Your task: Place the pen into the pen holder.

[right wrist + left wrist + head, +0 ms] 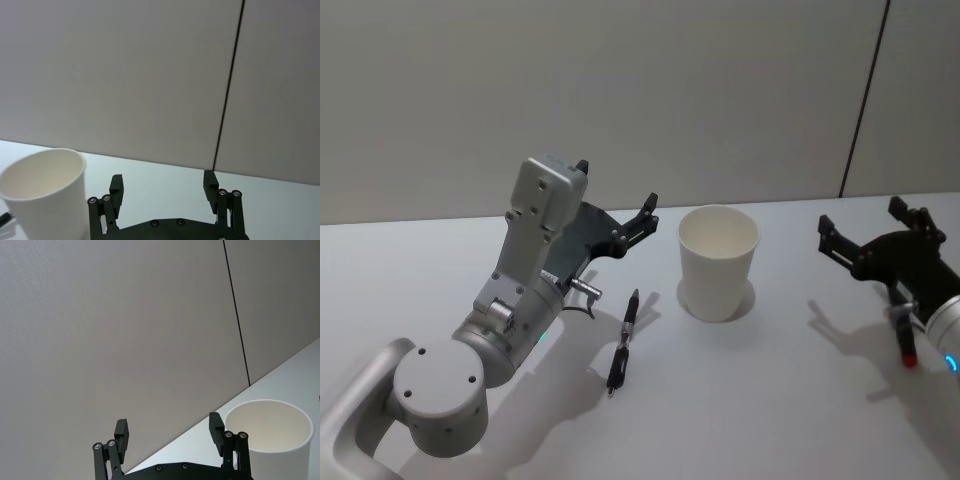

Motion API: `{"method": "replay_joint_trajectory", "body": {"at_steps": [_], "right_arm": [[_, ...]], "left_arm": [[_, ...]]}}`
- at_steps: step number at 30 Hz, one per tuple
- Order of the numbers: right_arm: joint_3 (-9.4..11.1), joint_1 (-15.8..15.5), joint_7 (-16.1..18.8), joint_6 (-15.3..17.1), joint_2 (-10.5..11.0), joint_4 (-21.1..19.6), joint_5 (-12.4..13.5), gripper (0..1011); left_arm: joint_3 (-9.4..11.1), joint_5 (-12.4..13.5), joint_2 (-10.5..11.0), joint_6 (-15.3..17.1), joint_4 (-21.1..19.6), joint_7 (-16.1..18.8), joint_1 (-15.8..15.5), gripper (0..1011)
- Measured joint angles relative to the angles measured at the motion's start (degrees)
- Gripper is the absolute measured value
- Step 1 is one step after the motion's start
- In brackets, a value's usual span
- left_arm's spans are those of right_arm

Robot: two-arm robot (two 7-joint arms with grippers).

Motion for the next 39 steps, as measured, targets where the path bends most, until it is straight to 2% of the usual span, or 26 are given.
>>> {"method": "replay_joint_trajectory", "body": {"at_steps": [5, 8, 11, 14, 15, 24, 31, 39], "right_arm": [[0.95, 1.5, -1.42, 4.42, 0.04, 0.26, 0.65, 1001], [1.74, 2.91, -2.86, 8.71, 0.02, 0.56, 1.43, 1001], [2.29, 3.93, -3.77, 11.08, -0.06, 0.87, 2.0, 1001], [3.22, 5.72, -5.77, 15.23, -0.38, 1.62, 3.22, 1001], [3.22, 5.72, -5.77, 15.23, -0.38, 1.62, 3.22, 1001], [4.28, 9.62, -9.3, 23.52, -1.82, 3.64, 5.27, 1001], [4.03, 11.36, -10.4, 26.83, -3.15, 5.26, 5.41, 1001], [3.61, 12.31, -11.39, 28.67, -4.39, 7.1, 5.16, 1001]], "left_arm": [[0.0, 0.0, 0.0, 0.0, 0.0, 0.0, 0.0, 1001], [0.0, 0.0, 0.0, 0.0, 0.0, 0.0, 0.0, 1001], [0.0, 0.0, 0.0, 0.0, 0.0, 0.0, 0.0, 1001], [0.0, 0.0, 0.0, 0.0, 0.0, 0.0, 0.0, 1001], [0.0, 0.0, 0.0, 0.0, 0.0, 0.0, 0.0, 1001], [0.0, 0.0, 0.0, 0.0, 0.0, 0.0, 0.0, 1001], [0.0, 0.0, 0.0, 0.0, 0.0, 0.0, 0.0, 1001], [0.0, 0.0, 0.0, 0.0, 0.0, 0.0, 0.0, 1001]]}}
